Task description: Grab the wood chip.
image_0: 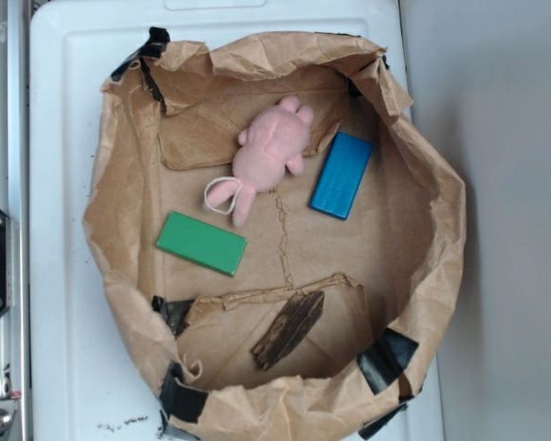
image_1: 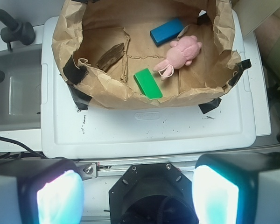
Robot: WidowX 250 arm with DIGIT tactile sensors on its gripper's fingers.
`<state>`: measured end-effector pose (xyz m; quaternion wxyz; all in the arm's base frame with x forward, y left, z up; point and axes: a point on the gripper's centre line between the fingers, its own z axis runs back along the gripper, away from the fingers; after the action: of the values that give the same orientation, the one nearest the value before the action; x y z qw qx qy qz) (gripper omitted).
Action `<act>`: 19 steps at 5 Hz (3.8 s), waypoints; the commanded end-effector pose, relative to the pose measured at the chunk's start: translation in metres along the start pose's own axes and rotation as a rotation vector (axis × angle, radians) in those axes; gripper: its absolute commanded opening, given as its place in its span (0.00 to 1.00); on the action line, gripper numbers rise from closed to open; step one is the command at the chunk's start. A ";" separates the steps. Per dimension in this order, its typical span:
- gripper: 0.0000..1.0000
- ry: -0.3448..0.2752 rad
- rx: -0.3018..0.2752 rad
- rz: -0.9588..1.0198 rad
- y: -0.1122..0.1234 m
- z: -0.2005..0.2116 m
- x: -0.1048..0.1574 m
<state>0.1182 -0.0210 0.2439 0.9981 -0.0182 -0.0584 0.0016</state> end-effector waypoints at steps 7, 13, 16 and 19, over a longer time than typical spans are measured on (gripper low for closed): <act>1.00 0.004 -0.065 0.267 -0.001 -0.063 0.104; 1.00 -0.015 -0.053 0.329 0.009 -0.137 0.133; 1.00 -0.042 -0.026 0.481 -0.021 -0.185 0.123; 1.00 -0.025 0.006 0.595 -0.060 -0.209 0.135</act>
<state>0.2675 -0.0827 0.0401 0.9521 -0.0151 -0.0412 0.3025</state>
